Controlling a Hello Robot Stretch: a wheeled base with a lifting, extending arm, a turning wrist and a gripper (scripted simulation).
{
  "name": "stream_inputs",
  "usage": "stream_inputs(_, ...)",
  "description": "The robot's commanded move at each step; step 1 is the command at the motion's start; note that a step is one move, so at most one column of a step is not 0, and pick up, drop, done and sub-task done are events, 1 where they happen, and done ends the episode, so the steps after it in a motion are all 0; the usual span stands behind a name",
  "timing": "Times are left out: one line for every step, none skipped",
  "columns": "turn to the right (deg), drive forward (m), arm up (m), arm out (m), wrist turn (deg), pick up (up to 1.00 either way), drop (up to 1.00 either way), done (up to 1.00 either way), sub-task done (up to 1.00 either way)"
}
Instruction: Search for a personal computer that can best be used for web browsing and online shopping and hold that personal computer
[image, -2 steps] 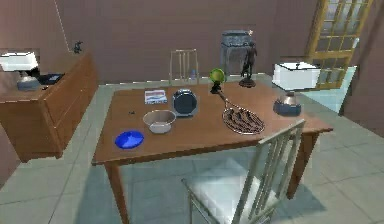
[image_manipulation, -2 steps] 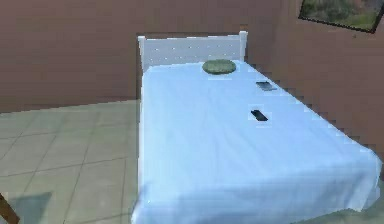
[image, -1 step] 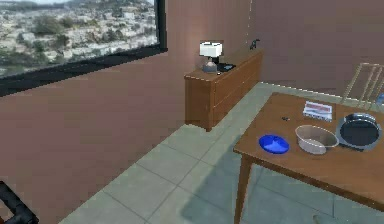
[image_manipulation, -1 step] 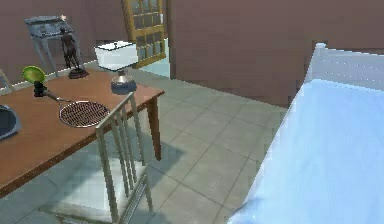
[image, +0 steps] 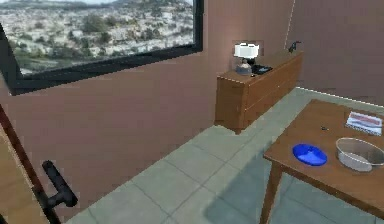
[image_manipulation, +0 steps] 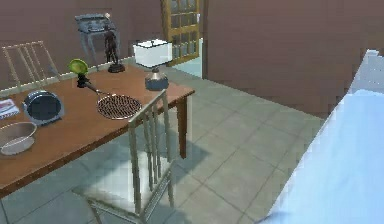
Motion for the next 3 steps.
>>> stream_inputs(0.0, 0.40, 0.00, 0.00, 0.0, 0.00, 0.00, 0.00, 0.00)
stream_inputs(-3.0, 0.00, 0.00, 0.00, 0.0, 0.00, 0.00, 0.00, 0.00)
stream_inputs(0.0, 0.65, 0.00, 0.00, 0.0, 0.00, 0.00, 0.00, 0.00)
